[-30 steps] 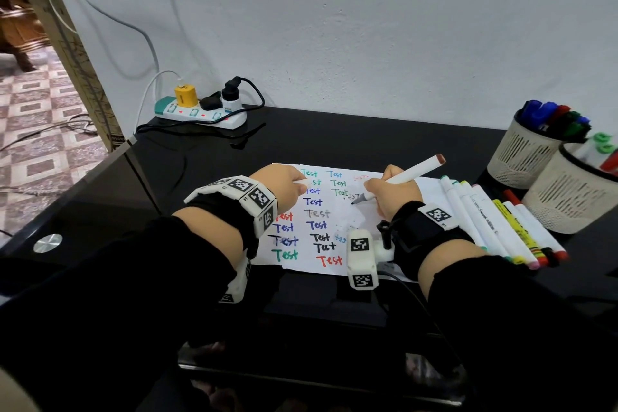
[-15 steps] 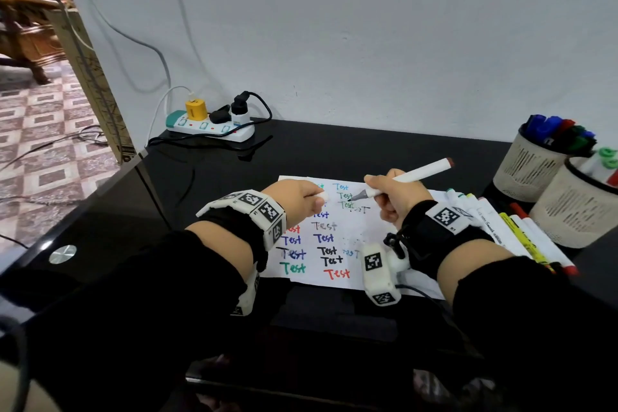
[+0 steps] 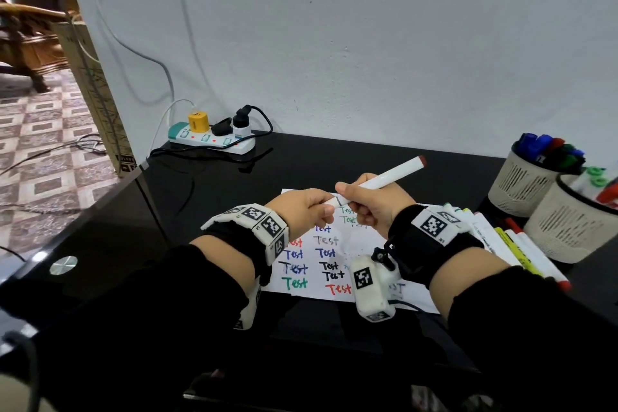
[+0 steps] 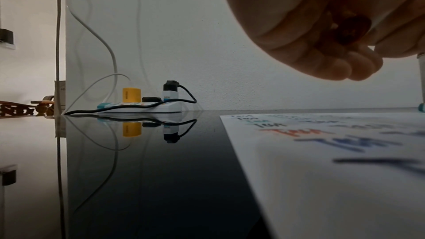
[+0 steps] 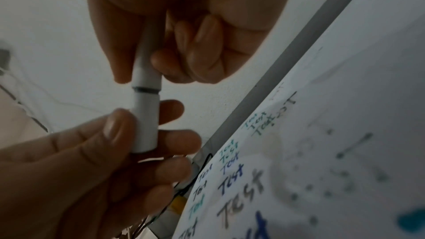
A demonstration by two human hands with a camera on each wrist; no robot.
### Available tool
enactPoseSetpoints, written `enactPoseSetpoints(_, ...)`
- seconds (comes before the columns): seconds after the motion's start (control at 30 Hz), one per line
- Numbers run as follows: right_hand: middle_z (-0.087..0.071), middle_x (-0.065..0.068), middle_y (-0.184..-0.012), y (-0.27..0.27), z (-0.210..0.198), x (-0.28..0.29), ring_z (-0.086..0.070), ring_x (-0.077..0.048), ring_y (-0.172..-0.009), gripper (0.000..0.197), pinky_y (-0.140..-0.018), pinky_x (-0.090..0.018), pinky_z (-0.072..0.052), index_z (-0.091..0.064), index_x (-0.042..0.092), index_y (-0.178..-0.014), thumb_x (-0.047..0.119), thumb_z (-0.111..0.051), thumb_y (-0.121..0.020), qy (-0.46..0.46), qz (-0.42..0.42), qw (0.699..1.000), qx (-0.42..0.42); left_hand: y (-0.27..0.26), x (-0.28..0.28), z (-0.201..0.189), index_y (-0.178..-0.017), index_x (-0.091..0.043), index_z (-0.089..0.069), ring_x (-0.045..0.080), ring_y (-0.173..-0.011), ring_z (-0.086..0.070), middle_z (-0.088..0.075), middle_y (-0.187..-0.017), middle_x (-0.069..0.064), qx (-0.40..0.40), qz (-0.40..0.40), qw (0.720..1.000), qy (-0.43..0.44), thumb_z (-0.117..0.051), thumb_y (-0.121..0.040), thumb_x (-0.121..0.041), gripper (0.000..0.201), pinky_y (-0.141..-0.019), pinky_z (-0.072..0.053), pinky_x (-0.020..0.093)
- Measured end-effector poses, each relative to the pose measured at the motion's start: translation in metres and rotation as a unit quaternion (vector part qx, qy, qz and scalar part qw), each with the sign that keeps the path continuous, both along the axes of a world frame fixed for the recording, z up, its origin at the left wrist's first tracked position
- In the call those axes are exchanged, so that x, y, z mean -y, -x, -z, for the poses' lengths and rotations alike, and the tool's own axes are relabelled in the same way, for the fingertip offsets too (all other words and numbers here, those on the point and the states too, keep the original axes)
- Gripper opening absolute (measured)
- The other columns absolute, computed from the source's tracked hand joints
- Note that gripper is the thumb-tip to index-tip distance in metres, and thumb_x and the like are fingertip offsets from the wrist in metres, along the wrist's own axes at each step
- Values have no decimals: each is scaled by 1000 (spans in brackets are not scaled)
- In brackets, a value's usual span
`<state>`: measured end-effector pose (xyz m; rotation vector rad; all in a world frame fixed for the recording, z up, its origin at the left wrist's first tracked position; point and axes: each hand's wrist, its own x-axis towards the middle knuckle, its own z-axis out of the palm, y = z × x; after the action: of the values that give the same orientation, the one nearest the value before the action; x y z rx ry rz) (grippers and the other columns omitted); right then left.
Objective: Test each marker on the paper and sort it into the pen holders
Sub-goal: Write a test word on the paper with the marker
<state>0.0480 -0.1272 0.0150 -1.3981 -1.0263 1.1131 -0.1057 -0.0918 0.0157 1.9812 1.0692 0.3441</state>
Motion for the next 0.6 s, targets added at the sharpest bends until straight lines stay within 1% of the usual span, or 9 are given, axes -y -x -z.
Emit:
enactPoseSetpoints(0.07,-49,-5,-58,-2,-4,2,-38,-9,-46,23,-40,-17,-32,-56,9,-70,21,-66,-87,-3,-16,1000,-18,0,-1,1,-109,-23,-57,2,-81,-57,-61,-84,-14,9,-21,1000,3,-44,-98,-22,17,-90,-46,28)
enactPoseSetpoints(0.13,-53,-6,-59,-4,-6,1,-41,-10,-47,26,-40,-17,-33,-61,5,-79,27,-57,-93,1,-10,999,-42,-1,-2,2,-112,-20,-59,3,-77,-56,-60,-81,-12,18,-38,999,8,-45,-98,-22,20,-88,-46,27)
enactPoseSetpoints(0.17,-54,-6,-58,-5,-7,1,-42,-10,-46,27,-39,-17,-34,-61,4,-81,26,-54,-95,2,-4,999,-42,-2,-2,1,-113,-19,-58,4,-76,-56,-60,-80,-11,21,-41,999,12,-45,-98,-22,20,-88,-46,28)
enactPoseSetpoints(0.23,-54,-6,-57,-5,-7,-1,-43,-10,-44,23,-39,-17,-34,-59,5,-80,18,-50,-98,-3,-1,1000,-16,-3,-2,1,-111,-19,-58,6,-75,-55,-59,-78,-10,15,-38,999,14,-44,-98,-22,19,-89,-46,30)
enactPoseSetpoints(0.3,-54,-6,-56,-3,-5,-3,-43,-10,-44,23,-40,-18,-35,-57,5,-77,12,-49,-98,-22,-10,1000,-5,-2,-2,0,-102,-20,-57,5,-71,-53,-56,-76,-9,8,-37,999,4,-43,-99,-21,15,-83,-46,29)
enactPoseSetpoints(0.33,-54,-5,-56,-2,-4,-4,-43,-10,-45,23,-41,-18,-36,-56,5,-77,11,-49,-98,-32,-17,999,-12,-1,-2,0,-99,-20,-57,5,-69,-52,-55,-75,-9,4,-40,999,-3,-42,-99,-21,15,-77,-45,27)
enactPoseSetpoints(0.4,-55,-4,-55,-2,-1,-3,-44,-10,-46,22,-42,-18,-38,-56,5,-78,11,-47,-98,-46,-31,998,-39,0,-3,0,-98,-19,-58,8,-70,-51,-53,-74,-8,-3,-46,999,-14,-42,-99,-22,16,-69,-42,23)
enactPoseSetpoints(0.53,-56,-4,-57,-7,8,2,-46,-10,-47,19,-44,-18,-40,-57,6,-82,13,-47,-97,-32,-50,995,-79,-2,-2,1,-94,-16,-57,16,-76,-50,-53,-79,-1,-51,-20,998,-21,-41,-99,-24,19,-67,-42,26)
enactPoseSetpoints(0.6,-56,-4,-58,-9,12,4,-47,-10,-48,17,-44,-18,-40,-59,6,-84,11,-48,-96,-17,-44,995,-87,-3,-2,2,-92,-16,-56,14,-71,-49,-51,-76,-3,-78,-13,996,-31,-40,-99,-24,19,-61,-40,23)
